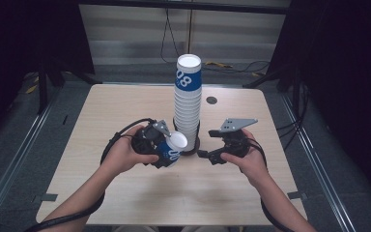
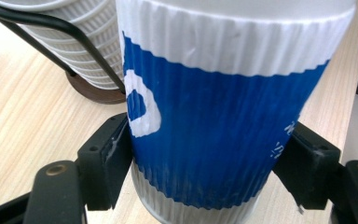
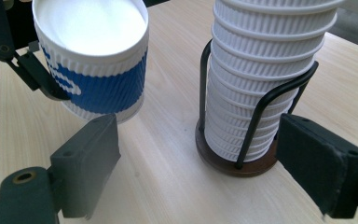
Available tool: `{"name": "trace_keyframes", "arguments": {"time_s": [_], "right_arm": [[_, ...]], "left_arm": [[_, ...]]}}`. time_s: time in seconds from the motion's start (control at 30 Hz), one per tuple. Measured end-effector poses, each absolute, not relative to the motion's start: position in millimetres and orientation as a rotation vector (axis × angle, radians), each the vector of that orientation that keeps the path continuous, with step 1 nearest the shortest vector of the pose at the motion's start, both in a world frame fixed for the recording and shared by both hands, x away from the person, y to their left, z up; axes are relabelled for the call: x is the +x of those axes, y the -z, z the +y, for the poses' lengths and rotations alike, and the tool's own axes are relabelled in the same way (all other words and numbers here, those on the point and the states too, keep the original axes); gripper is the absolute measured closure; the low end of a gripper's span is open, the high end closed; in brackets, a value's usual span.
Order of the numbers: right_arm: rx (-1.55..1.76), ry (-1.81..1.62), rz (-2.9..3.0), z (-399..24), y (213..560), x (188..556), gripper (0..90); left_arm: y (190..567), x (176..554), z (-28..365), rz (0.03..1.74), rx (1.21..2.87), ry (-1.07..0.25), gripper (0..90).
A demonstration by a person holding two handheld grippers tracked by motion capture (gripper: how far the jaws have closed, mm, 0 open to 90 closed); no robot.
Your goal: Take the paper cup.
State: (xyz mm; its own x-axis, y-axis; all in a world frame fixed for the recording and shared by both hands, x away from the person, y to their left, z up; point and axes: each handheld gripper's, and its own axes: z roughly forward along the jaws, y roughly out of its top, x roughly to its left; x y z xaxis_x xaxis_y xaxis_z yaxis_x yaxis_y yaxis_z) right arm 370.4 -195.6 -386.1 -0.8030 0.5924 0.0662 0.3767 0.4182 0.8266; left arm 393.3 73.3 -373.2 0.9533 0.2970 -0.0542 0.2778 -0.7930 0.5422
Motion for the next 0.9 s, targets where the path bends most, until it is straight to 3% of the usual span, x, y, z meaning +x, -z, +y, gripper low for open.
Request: {"name": "trace_keyframes", "arguments": {"time_s": [0.9], "right_arm": [[0.82,-1.321,2.482,-190.9,392.7,366.6,13.4]], "left_arm": [[374.5,392.6,54.8,0.345,2.645,-0.024,26.1]]}}
